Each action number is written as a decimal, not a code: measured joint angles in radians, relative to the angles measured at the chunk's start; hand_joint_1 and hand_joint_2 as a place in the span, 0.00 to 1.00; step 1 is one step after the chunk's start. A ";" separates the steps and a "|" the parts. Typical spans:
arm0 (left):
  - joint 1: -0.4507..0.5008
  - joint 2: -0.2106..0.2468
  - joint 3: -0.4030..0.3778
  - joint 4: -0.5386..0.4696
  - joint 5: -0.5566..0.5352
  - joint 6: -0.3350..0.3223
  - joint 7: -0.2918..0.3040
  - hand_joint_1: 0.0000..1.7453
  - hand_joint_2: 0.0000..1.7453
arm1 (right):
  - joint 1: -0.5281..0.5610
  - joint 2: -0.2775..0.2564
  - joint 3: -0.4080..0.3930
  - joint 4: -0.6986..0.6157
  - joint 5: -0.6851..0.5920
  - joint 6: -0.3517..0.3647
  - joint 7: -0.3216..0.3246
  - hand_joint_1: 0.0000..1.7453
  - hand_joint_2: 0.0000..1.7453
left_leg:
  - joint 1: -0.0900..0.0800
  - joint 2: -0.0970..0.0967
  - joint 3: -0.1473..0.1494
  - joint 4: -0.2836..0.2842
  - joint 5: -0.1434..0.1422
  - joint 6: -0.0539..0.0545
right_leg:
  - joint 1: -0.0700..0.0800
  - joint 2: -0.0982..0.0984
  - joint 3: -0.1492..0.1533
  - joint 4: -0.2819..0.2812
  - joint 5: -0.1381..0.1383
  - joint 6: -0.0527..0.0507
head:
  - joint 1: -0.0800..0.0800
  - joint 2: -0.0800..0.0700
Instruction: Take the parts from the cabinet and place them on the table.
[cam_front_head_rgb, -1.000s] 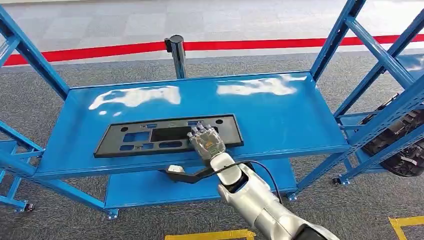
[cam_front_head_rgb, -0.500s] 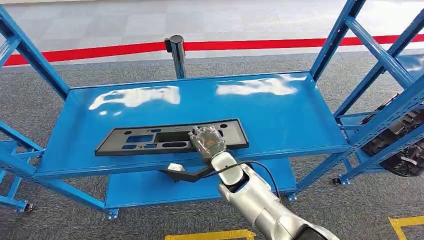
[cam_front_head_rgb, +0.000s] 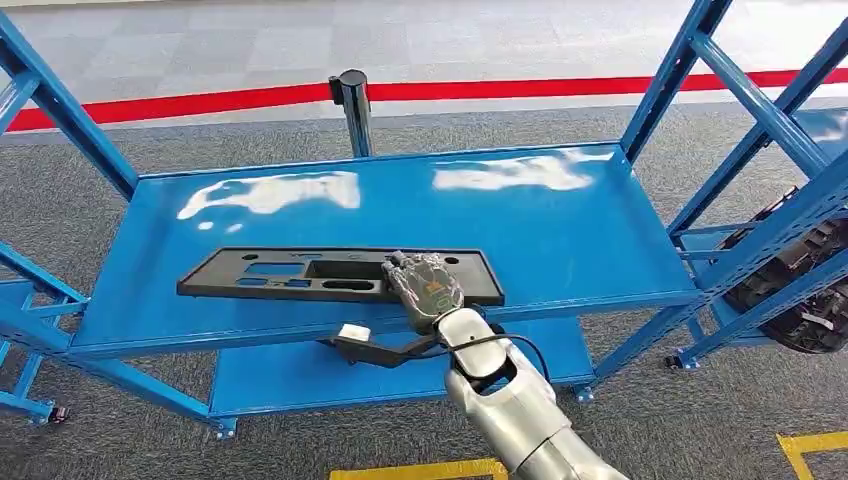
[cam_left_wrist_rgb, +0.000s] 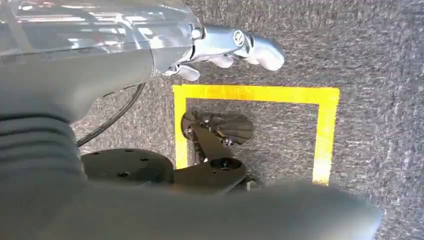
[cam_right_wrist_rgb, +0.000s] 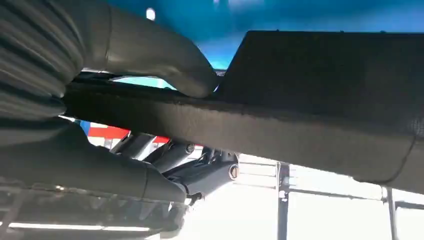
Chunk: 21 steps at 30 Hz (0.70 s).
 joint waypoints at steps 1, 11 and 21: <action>0.000 0.000 0.000 0.000 0.006 0.000 -0.010 0.00 1.00 | 0.014 0.000 -0.014 -0.044 -0.014 0.007 -0.012 1.00 1.00 | 0.000 0.000 0.000 0.000 0.000 0.000 | 0.000 0.000 0.000 0.000 0.000 0.000 | 0.000 0.000; 0.005 0.000 0.023 0.000 0.064 0.002 -0.022 0.00 1.00 | 0.155 -0.013 -0.060 -0.479 -0.313 0.063 -0.130 1.00 1.00 | 0.000 0.000 0.000 0.000 -0.001 -0.001 | 0.000 0.000 0.000 0.000 0.000 0.000 | 0.000 0.000; 0.007 0.000 0.048 0.000 0.079 -0.007 -0.053 0.00 1.00 | 0.279 -0.062 -0.074 -0.727 -0.637 0.132 -0.242 1.00 1.00 | 0.000 0.000 0.000 0.000 -0.001 -0.001 | 0.000 0.000 0.000 -0.001 0.000 0.000 | 0.000 0.000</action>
